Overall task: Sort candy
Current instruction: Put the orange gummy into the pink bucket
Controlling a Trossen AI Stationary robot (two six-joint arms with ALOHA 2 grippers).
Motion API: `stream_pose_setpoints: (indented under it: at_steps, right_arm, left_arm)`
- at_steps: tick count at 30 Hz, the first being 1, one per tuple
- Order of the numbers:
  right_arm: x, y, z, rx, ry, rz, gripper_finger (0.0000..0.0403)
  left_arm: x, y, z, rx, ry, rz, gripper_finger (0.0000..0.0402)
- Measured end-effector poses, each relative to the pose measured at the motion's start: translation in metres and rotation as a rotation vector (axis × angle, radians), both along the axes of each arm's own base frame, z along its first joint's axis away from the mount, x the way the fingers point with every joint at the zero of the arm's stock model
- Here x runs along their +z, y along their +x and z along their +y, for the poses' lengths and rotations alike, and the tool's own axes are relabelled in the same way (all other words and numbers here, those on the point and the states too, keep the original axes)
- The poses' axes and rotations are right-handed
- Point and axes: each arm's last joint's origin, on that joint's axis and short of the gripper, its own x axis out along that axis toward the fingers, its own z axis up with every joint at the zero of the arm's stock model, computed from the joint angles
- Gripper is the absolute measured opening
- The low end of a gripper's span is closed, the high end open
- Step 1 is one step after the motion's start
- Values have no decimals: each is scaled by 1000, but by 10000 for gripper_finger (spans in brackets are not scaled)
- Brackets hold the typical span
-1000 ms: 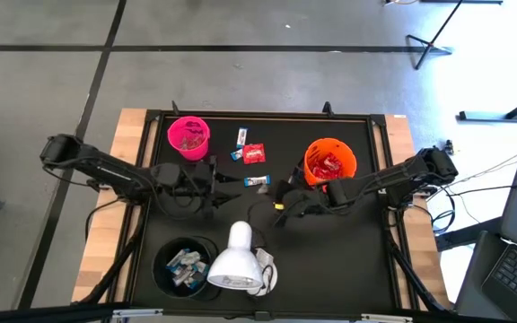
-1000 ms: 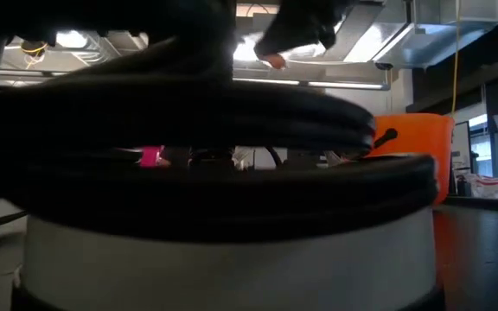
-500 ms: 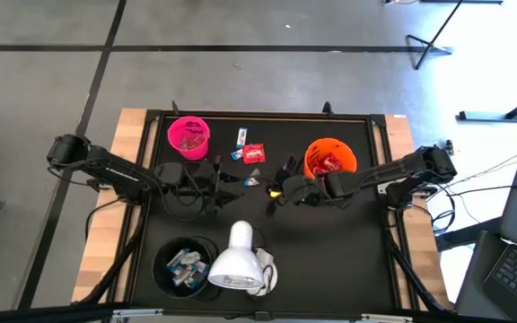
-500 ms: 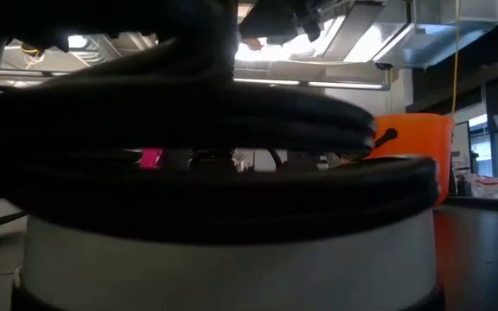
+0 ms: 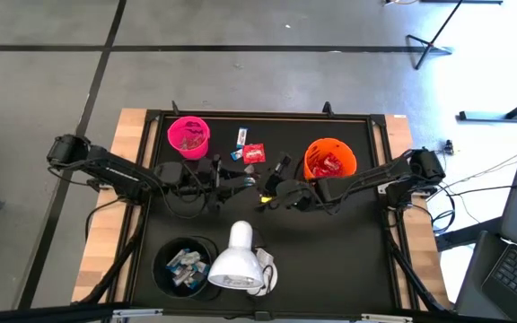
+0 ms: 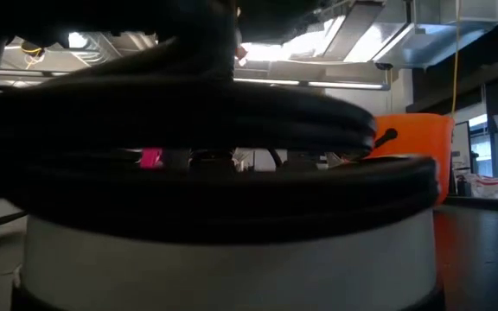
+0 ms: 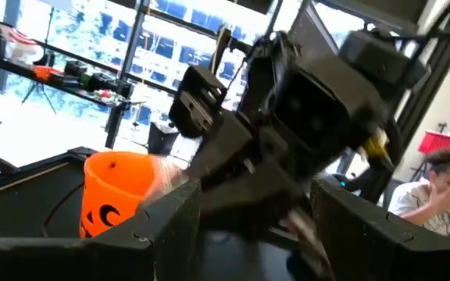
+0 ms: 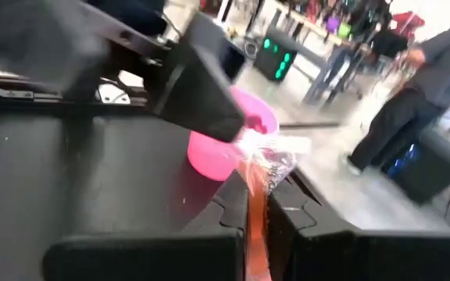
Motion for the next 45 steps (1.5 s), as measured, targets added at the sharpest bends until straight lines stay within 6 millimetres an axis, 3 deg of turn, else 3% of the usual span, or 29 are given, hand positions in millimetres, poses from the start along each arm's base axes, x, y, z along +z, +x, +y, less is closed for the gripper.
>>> stream_pose_setpoints:
  at_steps: [16,25,30,45]
  right_arm:
    - [0,6,1,9,-89,-11,19]
    - [-1,3,10,10,-119,22,19]
    - [-4,2,11,10,-126,46,19]
    - [1,4,11,15,-110,-9,19]
  left_arm:
    - [2,3,6,48,-61,8,232]
    - [-5,2,12,174,-61,80,231]
    - [11,-6,13,211,-30,9,231]
    - [-4,-2,12,193,-112,103,231]
